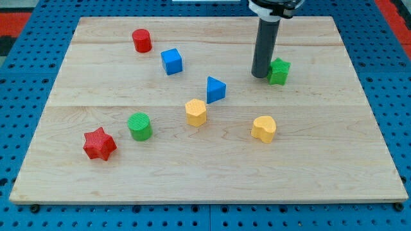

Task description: Slide green star towards center right

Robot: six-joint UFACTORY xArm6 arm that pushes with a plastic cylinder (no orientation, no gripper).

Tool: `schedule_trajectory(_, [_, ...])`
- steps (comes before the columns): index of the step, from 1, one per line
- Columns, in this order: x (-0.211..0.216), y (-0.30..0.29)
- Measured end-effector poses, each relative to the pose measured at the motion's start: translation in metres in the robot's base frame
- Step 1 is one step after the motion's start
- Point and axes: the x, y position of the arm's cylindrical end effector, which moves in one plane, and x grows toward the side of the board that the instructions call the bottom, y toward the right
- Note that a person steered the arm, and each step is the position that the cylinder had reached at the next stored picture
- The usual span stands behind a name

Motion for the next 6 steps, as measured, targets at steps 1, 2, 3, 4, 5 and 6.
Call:
schedule_trajectory(1, [-0.007,0.009])
schedule_trajectory(2, [-0.028,0.005])
schedule_trajectory(3, [-0.032,0.027])
schedule_trajectory(4, [-0.002,0.034])
schedule_trajectory(5, [0.014,0.037])
schedule_trajectory(6, [0.011,-0.021])
